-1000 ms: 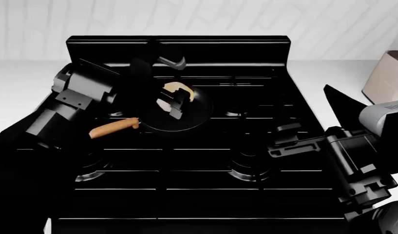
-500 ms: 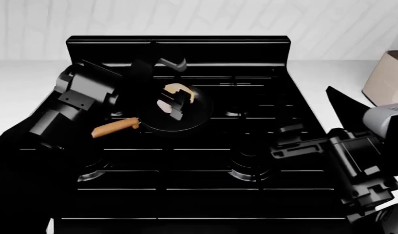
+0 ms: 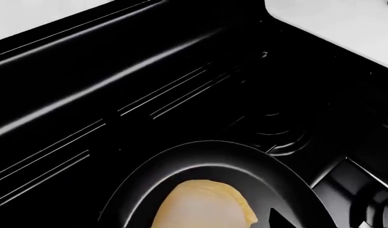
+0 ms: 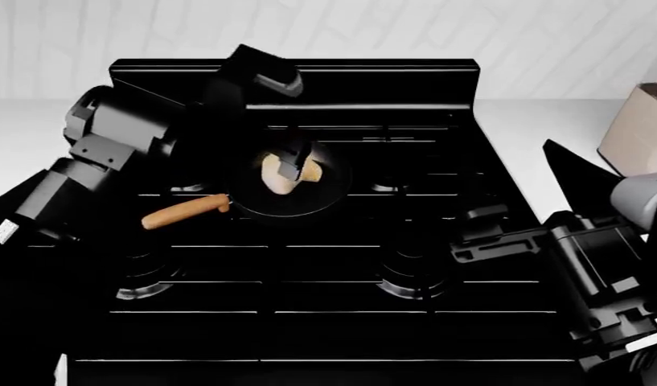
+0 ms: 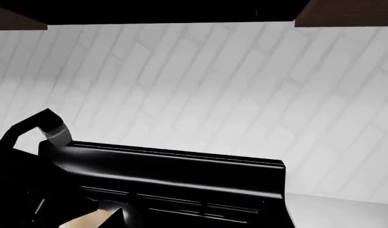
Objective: Frozen meat rests on a plate on the counter. Retrieve the meat and place it in a pot on a burner. Then turn the burner on.
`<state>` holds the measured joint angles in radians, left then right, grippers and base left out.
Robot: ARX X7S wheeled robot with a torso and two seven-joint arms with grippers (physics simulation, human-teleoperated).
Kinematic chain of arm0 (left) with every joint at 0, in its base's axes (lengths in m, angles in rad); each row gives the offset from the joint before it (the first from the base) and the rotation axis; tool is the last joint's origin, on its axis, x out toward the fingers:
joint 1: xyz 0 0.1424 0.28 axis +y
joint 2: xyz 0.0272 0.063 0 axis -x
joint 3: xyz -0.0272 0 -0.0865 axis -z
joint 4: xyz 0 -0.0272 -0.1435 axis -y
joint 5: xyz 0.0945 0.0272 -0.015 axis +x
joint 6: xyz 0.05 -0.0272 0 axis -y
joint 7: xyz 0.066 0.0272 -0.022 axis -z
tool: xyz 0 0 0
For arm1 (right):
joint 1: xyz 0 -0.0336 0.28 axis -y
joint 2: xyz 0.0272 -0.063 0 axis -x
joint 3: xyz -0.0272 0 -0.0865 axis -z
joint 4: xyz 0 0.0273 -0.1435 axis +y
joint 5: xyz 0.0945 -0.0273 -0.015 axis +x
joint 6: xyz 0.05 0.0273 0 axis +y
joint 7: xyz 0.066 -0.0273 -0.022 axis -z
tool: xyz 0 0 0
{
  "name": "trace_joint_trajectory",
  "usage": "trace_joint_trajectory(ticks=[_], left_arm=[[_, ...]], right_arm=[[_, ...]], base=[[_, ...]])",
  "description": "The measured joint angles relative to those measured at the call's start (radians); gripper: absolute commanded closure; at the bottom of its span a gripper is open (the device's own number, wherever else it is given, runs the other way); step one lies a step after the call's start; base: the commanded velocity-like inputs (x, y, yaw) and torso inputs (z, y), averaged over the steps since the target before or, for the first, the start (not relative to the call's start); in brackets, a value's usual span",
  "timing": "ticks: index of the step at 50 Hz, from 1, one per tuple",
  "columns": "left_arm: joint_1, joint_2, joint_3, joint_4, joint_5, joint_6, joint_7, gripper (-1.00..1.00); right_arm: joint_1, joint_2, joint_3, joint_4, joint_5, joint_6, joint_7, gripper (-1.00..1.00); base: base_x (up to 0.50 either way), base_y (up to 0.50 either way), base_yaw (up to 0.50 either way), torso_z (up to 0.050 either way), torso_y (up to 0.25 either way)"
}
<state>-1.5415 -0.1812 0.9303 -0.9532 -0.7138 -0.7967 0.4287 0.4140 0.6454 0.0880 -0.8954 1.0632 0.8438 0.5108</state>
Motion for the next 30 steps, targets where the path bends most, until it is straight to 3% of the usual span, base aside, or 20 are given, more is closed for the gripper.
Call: trace_joint_trajectory(ticks=[12,30], left_arm=[[0.016,-0.117,-0.103,0.28,-0.118,-0.13,-0.13,-1.0],[0.138,-0.329,-0.42,0.864,-0.516,-0.364,-0.512,-1.0]], right_arm=[[0.001,0.001,0.006,-0.009,0.011,-0.007,0.013,-1.0],[0.01,0.007,-0.001,-0.022,0.027,-0.003,0.039,-1.0]], base=[[0.0,0.0,0.0,0.0,0.0],[-0.04,0.01,0.0,0.0,0.0]])
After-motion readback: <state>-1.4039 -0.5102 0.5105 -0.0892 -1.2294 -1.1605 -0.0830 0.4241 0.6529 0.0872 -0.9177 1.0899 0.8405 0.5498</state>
